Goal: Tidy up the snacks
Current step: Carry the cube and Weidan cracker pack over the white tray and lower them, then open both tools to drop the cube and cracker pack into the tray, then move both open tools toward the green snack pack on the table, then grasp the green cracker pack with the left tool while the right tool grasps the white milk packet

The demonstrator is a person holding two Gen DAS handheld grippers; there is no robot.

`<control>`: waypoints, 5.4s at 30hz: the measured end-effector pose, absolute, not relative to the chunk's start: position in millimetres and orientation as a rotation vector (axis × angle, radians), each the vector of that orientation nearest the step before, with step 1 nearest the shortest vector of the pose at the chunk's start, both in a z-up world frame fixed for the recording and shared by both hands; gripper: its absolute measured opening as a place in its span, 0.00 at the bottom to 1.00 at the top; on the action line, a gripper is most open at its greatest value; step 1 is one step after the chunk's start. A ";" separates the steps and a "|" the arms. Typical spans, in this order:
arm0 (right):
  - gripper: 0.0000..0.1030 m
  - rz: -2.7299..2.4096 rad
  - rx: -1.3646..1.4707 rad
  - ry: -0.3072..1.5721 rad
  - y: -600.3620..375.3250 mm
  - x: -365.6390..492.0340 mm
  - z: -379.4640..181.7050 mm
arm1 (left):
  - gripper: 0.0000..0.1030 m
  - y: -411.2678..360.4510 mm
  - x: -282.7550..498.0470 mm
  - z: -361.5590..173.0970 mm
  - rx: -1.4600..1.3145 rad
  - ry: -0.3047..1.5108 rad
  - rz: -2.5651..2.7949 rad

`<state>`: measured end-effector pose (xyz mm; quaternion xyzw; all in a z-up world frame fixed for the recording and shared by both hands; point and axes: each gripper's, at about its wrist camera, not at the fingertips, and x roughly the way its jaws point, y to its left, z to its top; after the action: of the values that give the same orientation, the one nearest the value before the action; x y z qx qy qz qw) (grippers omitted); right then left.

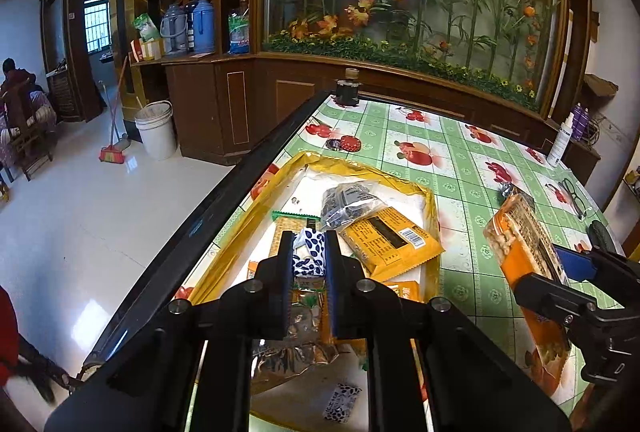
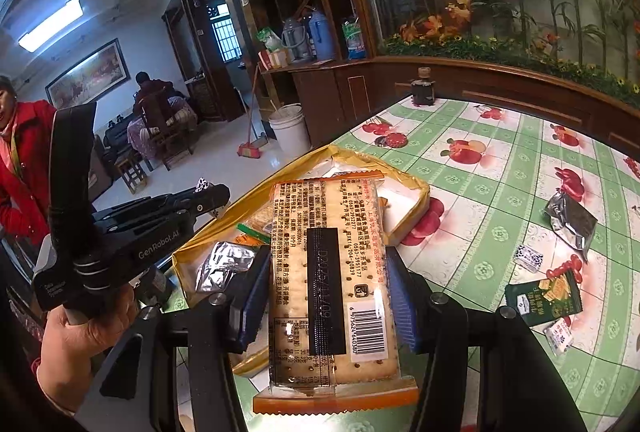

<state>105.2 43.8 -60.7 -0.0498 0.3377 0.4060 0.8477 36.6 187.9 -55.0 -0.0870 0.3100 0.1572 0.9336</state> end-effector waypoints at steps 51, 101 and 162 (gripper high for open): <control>0.53 0.856 -0.173 0.824 145.6 160.5 -117.0 | 0.11 228.7 41.9 -99.9 -0.204 0.750 0.380; 0.82 0.680 -0.163 0.690 63.9 141.9 -70.5 | 0.72 184.1 35.5 -69.0 -0.173 0.683 0.338; 0.20 0.577 -0.098 0.929 -137.8 198.9 -145.4 | 0.78 -34.6 188.1 -127.7 0.134 0.981 -0.284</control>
<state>198.9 -137.8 -145.4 -0.0464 0.4414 0.2741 0.8532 188.1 -34.6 -127.7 0.0639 0.4691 -0.1358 0.8703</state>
